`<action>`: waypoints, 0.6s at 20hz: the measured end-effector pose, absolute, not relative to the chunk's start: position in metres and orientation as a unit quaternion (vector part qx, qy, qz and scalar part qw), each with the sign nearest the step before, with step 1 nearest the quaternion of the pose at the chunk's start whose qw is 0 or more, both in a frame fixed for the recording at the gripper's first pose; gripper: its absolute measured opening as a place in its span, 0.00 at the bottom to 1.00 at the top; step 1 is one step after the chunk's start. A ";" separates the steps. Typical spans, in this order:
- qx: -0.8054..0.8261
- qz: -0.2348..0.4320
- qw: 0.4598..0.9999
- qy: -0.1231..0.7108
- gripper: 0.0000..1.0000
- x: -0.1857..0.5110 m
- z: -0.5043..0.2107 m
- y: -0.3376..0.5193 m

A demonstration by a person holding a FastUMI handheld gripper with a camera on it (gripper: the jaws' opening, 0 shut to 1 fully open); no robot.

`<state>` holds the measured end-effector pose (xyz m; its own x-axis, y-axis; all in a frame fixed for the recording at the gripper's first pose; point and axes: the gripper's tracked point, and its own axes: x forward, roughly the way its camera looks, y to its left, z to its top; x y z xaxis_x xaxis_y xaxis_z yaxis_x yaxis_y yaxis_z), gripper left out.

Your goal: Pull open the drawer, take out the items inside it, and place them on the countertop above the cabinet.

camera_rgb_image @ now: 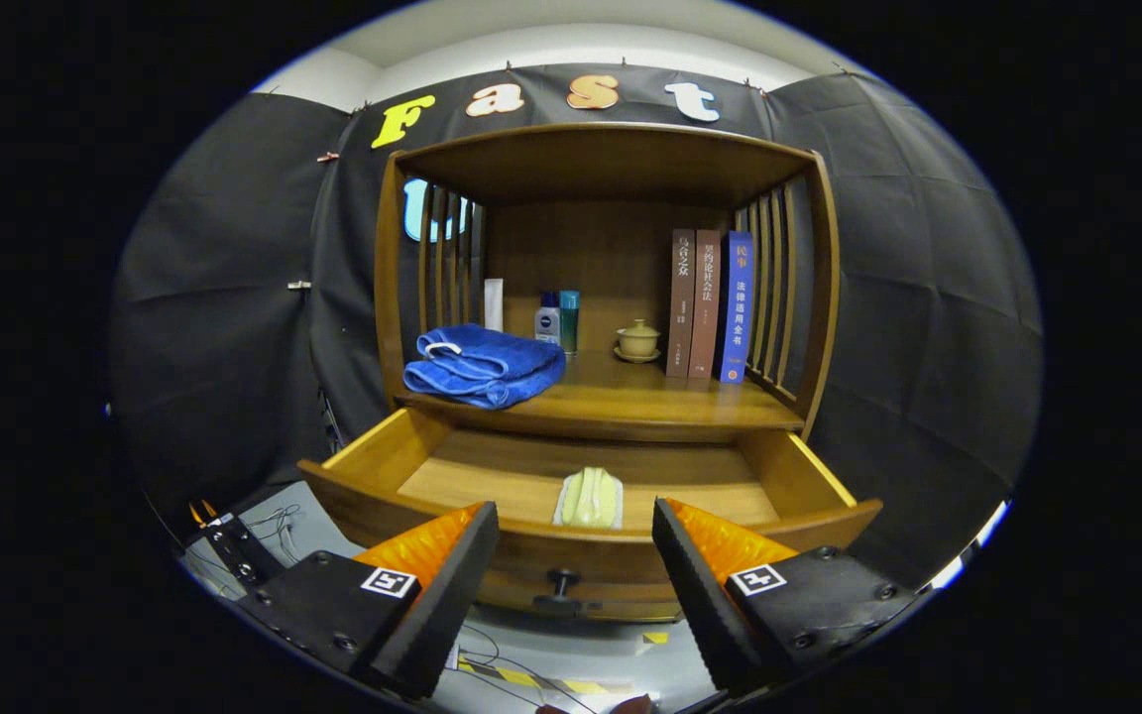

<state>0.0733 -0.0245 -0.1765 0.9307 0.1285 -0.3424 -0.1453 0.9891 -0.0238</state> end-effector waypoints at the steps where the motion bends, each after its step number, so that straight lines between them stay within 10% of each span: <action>1: -0.022 0.070 0.981 0.180 0.99 0.087 -0.169 -0.028; 12: -0.056 0.040 0.912 0.404 0.99 0.212 -0.267 -0.057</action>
